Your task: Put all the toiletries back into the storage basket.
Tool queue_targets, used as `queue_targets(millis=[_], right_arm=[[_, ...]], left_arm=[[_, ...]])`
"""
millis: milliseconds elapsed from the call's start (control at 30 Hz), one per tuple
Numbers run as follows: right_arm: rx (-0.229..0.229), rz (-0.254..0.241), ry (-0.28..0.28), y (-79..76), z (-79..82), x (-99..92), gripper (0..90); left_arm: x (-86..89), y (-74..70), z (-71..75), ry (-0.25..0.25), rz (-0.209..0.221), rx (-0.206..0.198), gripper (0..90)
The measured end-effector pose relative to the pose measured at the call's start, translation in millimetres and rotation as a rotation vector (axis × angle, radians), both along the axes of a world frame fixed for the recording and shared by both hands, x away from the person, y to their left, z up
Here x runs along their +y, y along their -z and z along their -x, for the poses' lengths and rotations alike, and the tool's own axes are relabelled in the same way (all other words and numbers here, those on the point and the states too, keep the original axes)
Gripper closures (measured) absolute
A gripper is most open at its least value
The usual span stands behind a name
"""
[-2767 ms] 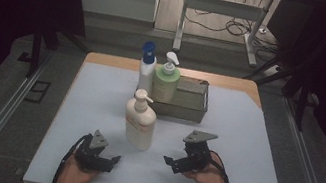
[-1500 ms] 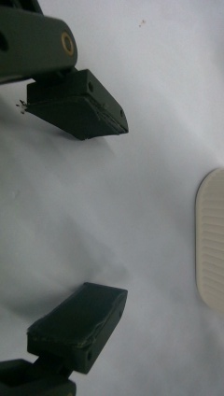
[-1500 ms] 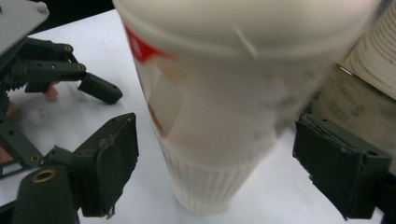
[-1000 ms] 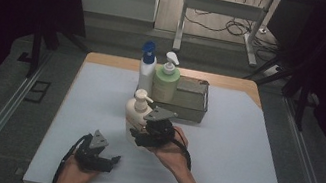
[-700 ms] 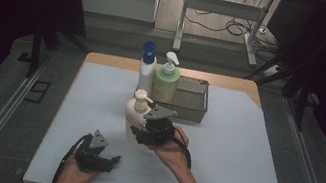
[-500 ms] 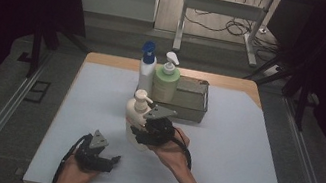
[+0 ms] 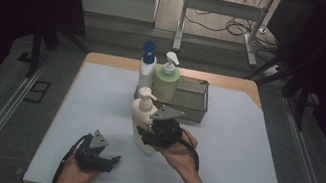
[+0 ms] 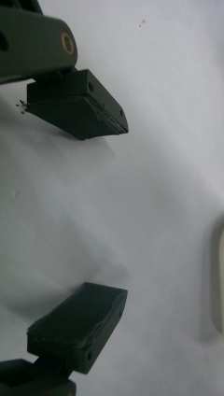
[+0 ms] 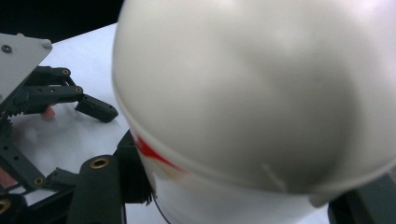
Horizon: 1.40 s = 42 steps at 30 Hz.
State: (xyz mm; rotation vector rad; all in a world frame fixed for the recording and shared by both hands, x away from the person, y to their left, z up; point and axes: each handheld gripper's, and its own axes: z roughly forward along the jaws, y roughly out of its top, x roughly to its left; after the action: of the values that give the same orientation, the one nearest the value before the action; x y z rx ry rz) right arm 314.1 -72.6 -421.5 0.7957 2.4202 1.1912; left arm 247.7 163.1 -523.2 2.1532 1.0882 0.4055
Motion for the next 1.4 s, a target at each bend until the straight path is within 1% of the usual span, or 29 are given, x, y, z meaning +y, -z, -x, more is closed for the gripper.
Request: queue_targets(millis=[100, 333, 600, 800, 1133, 1300, 1400], right_arm=[[-0.001, 0.003, 0.005, -3.1, 0.5, -8.0, 36.6], [0.008, -0.019, 0.036, -10.3, -0.4, -26.8, 36.8], [0.023, -0.025, 0.071, -17.8, -3.2, -47.5, 36.8], [0.036, -0.039, 0.1, -24.4, -5.9, -63.5, 36.9], [0.033, -0.037, 0.149, -34.7, -13.2, -86.1, 37.0], [0.03, -0.027, 0.168, -39.6, -17.9, -94.1, 37.1], [0.028, -0.034, 0.182, -43.0, -21.2, -98.6, 37.1]], left_arm=[[0.1, -0.1, 0.0, 0.001, -0.001, 0.001, 17.8], [0.1, -0.1, 0.0, 0.001, -0.001, 0.002, 17.8], [0.1, -0.2, 0.1, 0.0, 0.0, 0.002, 17.8], [0.0, -0.1, 0.1, 0.0, 0.0, 0.002, 17.8], [0.3, -0.3, 0.0, 0.003, -0.003, 0.003, 17.8], [0.0, -0.1, 0.1, 0.0, -0.001, 0.001, 17.8], [0.1, -0.1, 0.1, 0.0, 0.0, 0.002, 17.8]])
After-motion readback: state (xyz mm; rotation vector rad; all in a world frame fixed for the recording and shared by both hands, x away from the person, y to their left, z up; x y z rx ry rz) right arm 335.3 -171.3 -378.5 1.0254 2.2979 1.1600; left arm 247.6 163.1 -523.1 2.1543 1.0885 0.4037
